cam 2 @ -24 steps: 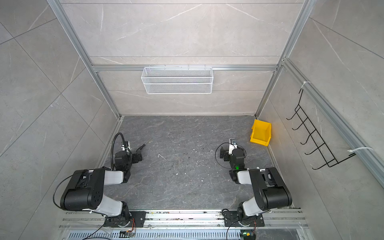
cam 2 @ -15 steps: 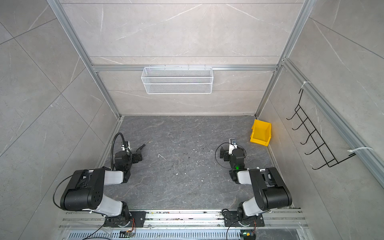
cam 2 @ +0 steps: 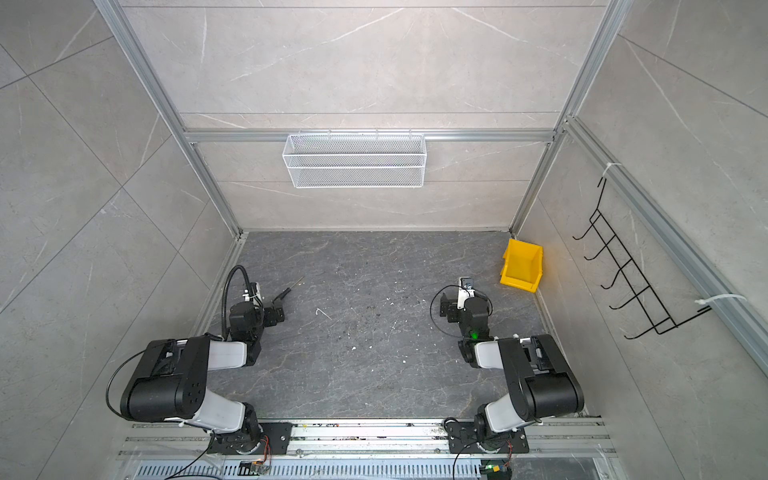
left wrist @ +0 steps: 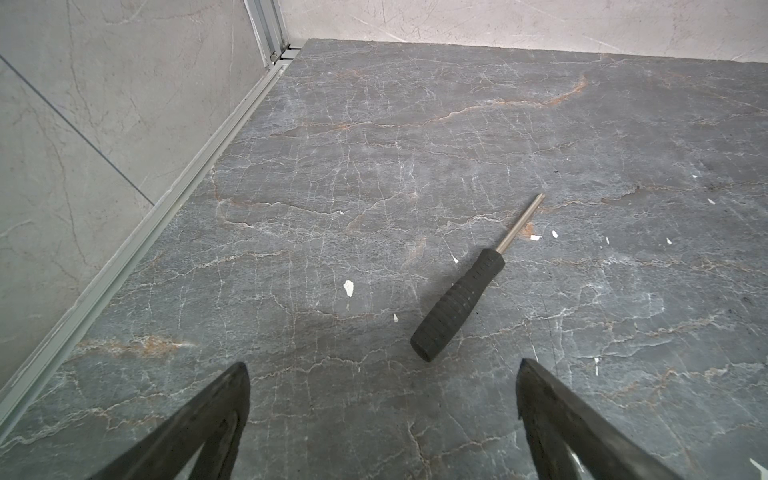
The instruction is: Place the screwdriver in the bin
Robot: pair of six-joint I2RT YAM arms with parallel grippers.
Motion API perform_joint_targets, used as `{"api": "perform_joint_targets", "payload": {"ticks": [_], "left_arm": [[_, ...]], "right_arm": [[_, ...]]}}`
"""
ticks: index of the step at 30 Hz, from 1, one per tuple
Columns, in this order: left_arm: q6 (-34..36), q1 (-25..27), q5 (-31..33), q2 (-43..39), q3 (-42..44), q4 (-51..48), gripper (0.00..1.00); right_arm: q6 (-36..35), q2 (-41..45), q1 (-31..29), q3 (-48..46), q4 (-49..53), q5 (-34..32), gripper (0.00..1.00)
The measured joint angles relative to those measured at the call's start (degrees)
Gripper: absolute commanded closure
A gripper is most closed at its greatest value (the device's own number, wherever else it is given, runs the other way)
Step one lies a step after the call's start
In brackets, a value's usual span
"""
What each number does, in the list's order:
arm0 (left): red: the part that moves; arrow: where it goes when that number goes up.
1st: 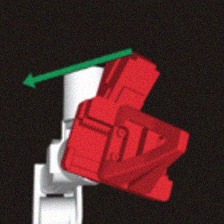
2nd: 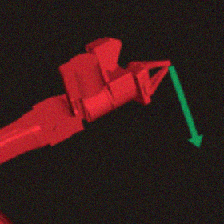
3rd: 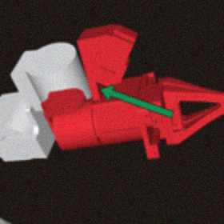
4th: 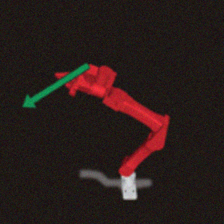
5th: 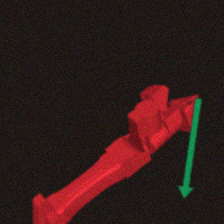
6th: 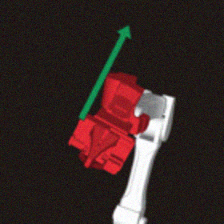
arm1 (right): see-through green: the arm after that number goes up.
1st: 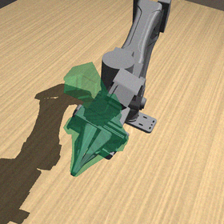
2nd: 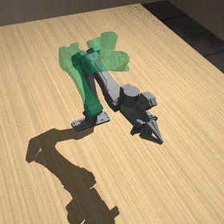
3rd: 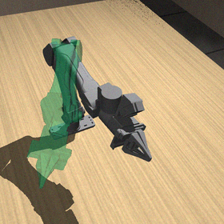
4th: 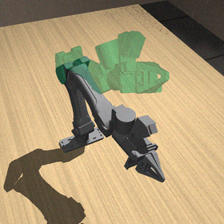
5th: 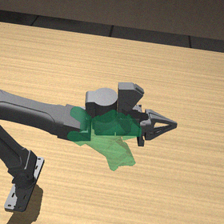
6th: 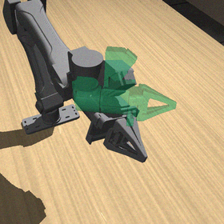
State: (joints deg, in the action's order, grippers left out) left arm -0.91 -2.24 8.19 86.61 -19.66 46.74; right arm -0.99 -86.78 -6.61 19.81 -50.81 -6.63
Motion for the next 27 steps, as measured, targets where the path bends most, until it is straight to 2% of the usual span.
{"api": "perform_joint_targets", "payload": {"ticks": [10, 15, 20, 27], "left_arm": [[0.00, 0.00, 0.04, -0.76, -0.11, -1.51, 0.00], [0.17, 0.00, -1.64, -5.97, -4.04, -10.56, 0.00], [0.85, 0.00, -4.94, -11.32, -9.79, -20.35, 0.00], [4.07, 0.00, -12.44, -12.79, -23.30, -41.46, 0.00]], "right_arm": [[-0.02, 0.74, 0.00, 0.00, 0.50, 0.42, 0.01], [-0.24, 8.68, 0.00, -0.04, 5.68, 1.60, 0.01], [-0.68, 19.34, -0.26, 0.26, 14.01, 5.55, 0.01], [-1.05, 26.56, -6.84, 5.35, 25.90, 11.26, 0.01]]}}
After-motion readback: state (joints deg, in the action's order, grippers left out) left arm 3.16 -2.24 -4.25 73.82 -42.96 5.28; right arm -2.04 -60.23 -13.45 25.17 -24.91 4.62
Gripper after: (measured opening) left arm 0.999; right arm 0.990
